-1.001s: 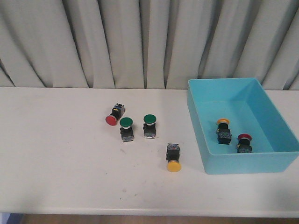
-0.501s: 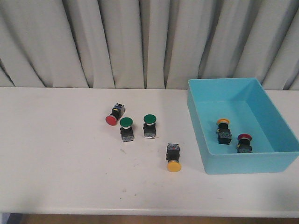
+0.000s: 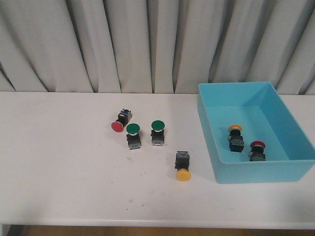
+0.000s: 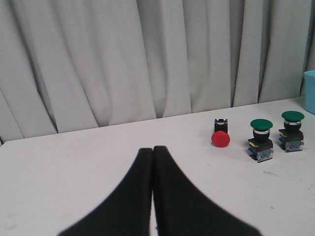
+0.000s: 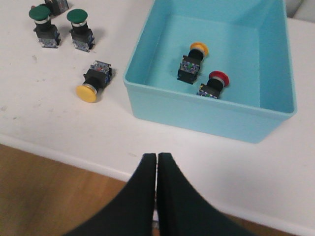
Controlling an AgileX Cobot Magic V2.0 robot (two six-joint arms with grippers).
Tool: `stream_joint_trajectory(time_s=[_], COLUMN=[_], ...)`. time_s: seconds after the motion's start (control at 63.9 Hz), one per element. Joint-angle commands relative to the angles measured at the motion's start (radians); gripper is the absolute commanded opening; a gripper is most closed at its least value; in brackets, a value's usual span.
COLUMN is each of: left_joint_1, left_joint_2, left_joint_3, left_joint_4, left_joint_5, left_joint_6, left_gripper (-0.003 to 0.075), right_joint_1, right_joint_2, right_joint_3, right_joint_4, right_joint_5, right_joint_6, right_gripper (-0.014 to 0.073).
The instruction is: Pick red and yellow buttons and place in box
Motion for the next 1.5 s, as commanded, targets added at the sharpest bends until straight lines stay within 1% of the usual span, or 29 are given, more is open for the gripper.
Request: stream_joint_trajectory(time_s=[0.0,0.094,0.203,0.25,0.313,0.422,0.469,0.704,0.923,0.985,1.142,1.22,1.486], left_joint_1=[0.0,0.0,0.0,0.0,0.0,0.0,0.0,0.0,0.0,0.0,0.0,0.0,0.0], left_joint_2=[-0.014,-0.014,-0.014,-0.014,-0.014,-0.014,-0.014,-0.014,-0.014,-0.014,-0.014,-0.014,-0.014], left_joint_3=[0.049,0.049,0.049,0.049,0.049,0.049,0.049,0.049,0.049,0.049,0.049,0.049,0.049], left_joint_4=[-0.009,-0.009,-0.009,-0.009,-0.009,-0.009,-0.009,-0.009,-0.009,-0.009,-0.009,-0.009,-0.009], left_joint_5=[-0.077,-0.077,-0.077,-0.077,-0.077,-0.077,-0.077,-0.077,-0.077,-0.077,-0.077,-0.077,-0.077], left_joint_6=[-0.001,-0.001,-0.001,-0.001,-0.001,-0.001,-0.001,-0.001,-0.001,-0.001,-0.001,-0.001,-0.001], left_gripper=[-0.0007,-0.0007,-0.0007,-0.0007,-0.0007,-0.0007,-0.0007,-0.0007,-0.0007,-0.0007,-0.0007,-0.0007,-0.0007], right_joint_1=[-0.018,-0.066,-0.074,-0.074,-0.074,-0.074,-0.074,-0.074,-0.074,-0.074,-0.074,-0.074,-0.074], right_joint_2=[-0.043,-0.14,-0.262,-0.308,-0.357,-0.428,-0.448,-0.444,-0.444,-0.444,-0.444,-0.444,-0.444], right_joint_3=[0.028,0.175,0.37,0.433,0.496,0.563,0.562,0.562,0.562,0.562,0.563,0.563,0.562], right_joint_4=[-0.026,-0.004,-0.015,-0.014,-0.012,0.013,0.033,0.036,0.037,0.01,-0.105,-0.113,-0.104], right_joint_5=[-0.224,-0.508,-0.772,-0.855,-0.9,-0.906,-0.869,-0.783,-0.777,-0.777,-0.777,-0.777,-0.777], right_joint_6=[-0.015,-0.014,-0.021,-0.02,-0.012,0.002,0.006,0.005,0.008,0.029,0.125,0.146,0.145], right_gripper=[-0.0004,-0.0004,-0.0004,-0.0004,-0.0004,-0.0004,-0.0004,-0.0004,-0.0004,-0.0004,-0.0004,-0.0004,-0.0004])
